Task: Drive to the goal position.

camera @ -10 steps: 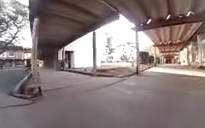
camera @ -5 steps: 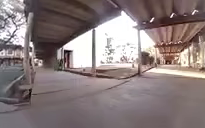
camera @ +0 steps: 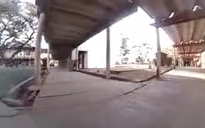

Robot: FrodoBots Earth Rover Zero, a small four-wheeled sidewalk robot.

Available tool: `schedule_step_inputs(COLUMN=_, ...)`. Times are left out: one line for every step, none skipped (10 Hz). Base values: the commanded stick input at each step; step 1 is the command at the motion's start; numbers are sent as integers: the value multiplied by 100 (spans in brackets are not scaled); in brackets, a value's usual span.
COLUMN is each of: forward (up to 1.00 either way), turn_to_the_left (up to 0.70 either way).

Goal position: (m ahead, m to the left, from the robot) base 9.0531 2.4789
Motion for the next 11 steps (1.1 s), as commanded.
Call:
schedule_step_inputs(forward=70, turn_to_the_left=35)
schedule_step_inputs(forward=70, turn_to_the_left=35)
schedule_step_inputs(forward=70, turn_to_the_left=35)
schedule_step_inputs(forward=70, turn_to_the_left=24)
schedule_step_inputs(forward=70, turn_to_the_left=7)
schedule_step_inputs(forward=70, turn_to_the_left=0)
schedule_step_inputs(forward=70, turn_to_the_left=0)
schedule_step_inputs(forward=70, turn_to_the_left=0)
schedule_step_inputs(forward=70, turn_to_the_left=0)
schedule_step_inputs(forward=70, turn_to_the_left=0)
schedule_step_inputs(forward=70, turn_to_the_left=0)
